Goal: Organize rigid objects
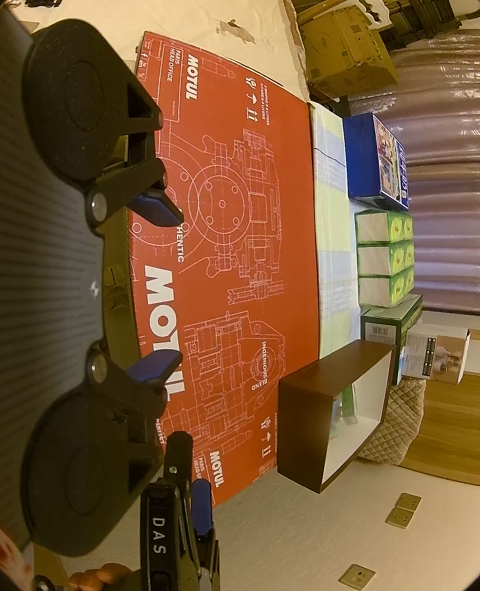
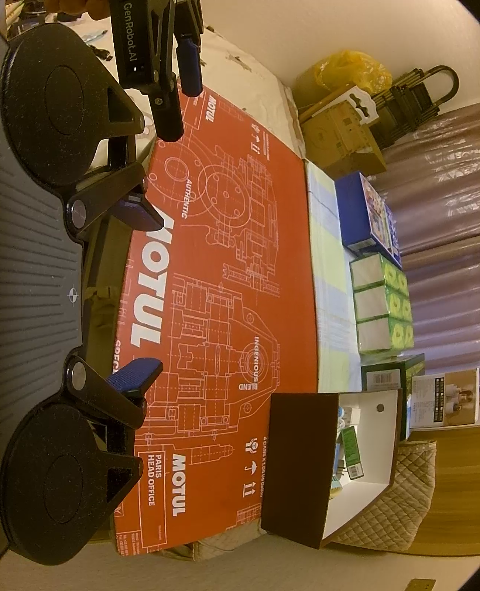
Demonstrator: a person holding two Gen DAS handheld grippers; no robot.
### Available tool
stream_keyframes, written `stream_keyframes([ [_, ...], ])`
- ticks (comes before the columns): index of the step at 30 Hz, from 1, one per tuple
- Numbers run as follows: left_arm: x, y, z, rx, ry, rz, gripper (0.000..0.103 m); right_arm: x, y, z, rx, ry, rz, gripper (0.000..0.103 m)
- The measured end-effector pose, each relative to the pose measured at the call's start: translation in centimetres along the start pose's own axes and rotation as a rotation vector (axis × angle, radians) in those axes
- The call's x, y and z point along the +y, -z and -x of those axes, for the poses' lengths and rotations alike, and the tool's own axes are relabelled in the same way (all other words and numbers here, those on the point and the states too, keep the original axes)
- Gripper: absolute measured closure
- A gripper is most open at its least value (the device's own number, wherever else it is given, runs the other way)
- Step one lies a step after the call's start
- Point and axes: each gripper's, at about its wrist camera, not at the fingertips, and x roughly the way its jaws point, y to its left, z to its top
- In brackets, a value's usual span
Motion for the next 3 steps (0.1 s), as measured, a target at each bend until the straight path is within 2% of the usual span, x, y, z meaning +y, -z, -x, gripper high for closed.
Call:
stream_keyframes([
  [3,-0.13,-0.10,-0.41,0.008,0.001,0.001,0.033,-0.14,-0.02,-0.10,0.002,0.000,-0.002,0.030],
])
